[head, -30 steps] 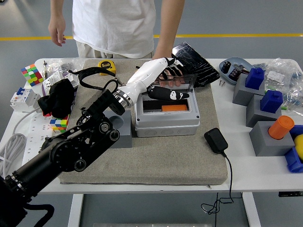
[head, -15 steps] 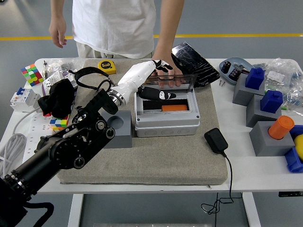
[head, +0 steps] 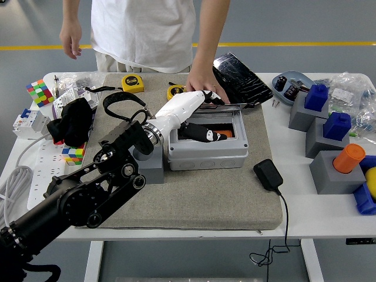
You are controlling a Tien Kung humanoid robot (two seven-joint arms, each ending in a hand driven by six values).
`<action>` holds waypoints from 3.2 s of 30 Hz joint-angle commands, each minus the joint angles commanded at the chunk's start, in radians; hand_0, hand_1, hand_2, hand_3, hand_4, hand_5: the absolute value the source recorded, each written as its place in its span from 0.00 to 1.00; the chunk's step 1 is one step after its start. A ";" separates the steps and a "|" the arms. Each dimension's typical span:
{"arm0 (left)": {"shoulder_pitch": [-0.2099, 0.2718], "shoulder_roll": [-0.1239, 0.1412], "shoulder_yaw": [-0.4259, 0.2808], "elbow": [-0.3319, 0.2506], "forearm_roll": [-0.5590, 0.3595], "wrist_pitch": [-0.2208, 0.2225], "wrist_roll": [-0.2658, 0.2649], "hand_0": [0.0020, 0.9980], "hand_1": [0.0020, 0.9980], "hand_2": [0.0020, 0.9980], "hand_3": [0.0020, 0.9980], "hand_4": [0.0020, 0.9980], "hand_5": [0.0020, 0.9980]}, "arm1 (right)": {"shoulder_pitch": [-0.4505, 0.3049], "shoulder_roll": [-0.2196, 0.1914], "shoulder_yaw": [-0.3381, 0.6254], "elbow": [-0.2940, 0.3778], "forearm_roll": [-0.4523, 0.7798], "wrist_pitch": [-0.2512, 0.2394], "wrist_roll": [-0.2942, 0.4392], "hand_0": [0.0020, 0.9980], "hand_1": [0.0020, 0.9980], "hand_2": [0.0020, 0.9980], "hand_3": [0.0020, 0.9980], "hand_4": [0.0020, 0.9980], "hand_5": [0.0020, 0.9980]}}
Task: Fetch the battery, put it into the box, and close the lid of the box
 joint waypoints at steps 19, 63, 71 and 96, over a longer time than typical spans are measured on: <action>0.040 0.025 -0.010 -0.070 -0.027 -0.063 0.074 0.63 0.73 0.69 0.70 1.00 0.41 | 0.001 0.002 0.002 0.000 0.008 -0.003 0.002 0.64 0.67 0.67 0.60 0.99 0.60; 0.537 0.068 -0.560 -0.220 -0.477 0.105 -0.303 0.52 0.66 0.65 0.63 1.00 0.43 | -0.004 -0.003 0.089 0.000 -0.065 -0.003 -0.006 0.64 0.67 0.67 0.60 0.99 0.60; 0.545 0.086 -0.579 -0.220 -0.473 0.104 -0.308 0.52 0.66 0.65 0.62 1.00 0.43 | 0.002 -0.013 0.095 0.000 -0.092 0.001 -0.008 0.64 0.67 0.67 0.60 0.99 0.60; 0.565 0.075 -0.590 -0.237 -0.451 0.086 -0.295 0.52 0.65 0.64 0.61 0.98 0.40 | -0.009 -0.006 0.135 0.000 -0.092 -0.005 -0.013 0.64 0.67 0.67 0.60 0.99 0.59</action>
